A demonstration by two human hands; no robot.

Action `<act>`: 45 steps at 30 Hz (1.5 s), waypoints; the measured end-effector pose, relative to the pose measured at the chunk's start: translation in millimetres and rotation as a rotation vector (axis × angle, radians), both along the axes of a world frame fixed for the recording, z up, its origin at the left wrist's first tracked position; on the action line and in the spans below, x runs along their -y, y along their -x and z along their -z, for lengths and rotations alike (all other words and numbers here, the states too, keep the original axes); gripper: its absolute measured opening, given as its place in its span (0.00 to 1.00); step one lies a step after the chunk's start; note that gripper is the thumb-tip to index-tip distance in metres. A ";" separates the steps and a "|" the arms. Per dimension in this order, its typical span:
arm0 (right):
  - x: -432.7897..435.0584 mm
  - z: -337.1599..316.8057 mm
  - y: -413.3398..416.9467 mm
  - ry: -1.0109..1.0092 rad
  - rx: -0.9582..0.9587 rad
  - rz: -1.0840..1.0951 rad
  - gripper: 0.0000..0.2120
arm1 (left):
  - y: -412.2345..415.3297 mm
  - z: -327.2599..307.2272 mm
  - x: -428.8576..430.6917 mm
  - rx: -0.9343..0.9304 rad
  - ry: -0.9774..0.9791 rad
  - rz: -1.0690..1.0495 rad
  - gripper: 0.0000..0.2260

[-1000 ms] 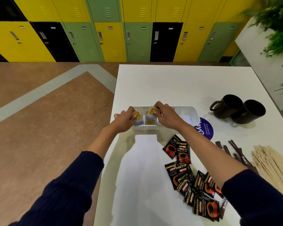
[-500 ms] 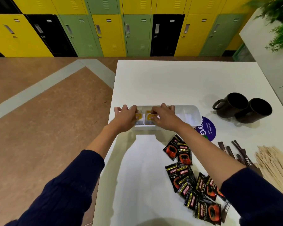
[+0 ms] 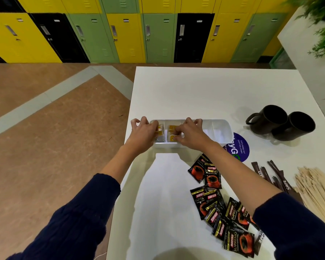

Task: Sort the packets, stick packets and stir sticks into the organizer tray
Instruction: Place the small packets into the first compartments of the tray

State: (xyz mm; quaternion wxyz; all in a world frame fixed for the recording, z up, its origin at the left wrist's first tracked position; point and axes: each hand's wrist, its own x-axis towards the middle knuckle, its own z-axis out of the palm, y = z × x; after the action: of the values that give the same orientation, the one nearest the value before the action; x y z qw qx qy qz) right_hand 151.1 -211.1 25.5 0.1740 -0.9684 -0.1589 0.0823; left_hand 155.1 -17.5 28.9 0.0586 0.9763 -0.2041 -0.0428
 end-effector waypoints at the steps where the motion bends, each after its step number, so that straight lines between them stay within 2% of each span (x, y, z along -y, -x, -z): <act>1: -0.1 0.6 0.1 -0.004 0.001 0.002 0.09 | 0.2 -0.3 -0.2 0.005 -0.016 0.002 0.08; 5: -0.3 1.1 -0.6 0.002 0.004 0.006 0.09 | 2.3 -0.6 -2.2 0.053 -0.045 0.016 0.12; 13: -1.6 -0.5 0.9 -0.002 -0.021 0.023 0.09 | 5.5 -0.8 -1.2 -0.005 -0.035 0.020 0.07; 22: -1.4 -8.5 4.0 -0.028 0.031 0.033 0.05 | 0.2 -15.3 5.6 -0.051 -0.082 -0.002 0.09; 32: 0.0 -7.7 4.2 -0.075 0.038 0.099 0.04 | -3.3 -15.4 14.9 -0.072 -0.082 -0.092 0.06; 40: 2.2 -5.0 4.5 -0.049 -0.012 0.071 0.07 | -4.5 -9.3 14.1 -0.123 -0.171 -0.099 0.06; 45: 6.6 -8.4 0.1 -0.173 -0.077 0.118 0.10 | -8.8 -12.1 13.0 -0.119 -0.151 -0.120 0.07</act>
State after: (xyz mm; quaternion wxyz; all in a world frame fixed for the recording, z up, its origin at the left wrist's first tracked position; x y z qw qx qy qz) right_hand 151.1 -217.7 33.9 0.2673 -0.9535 -0.1013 0.0952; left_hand 163.8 -30.4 41.1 -0.0005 0.9841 -0.1376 -0.1124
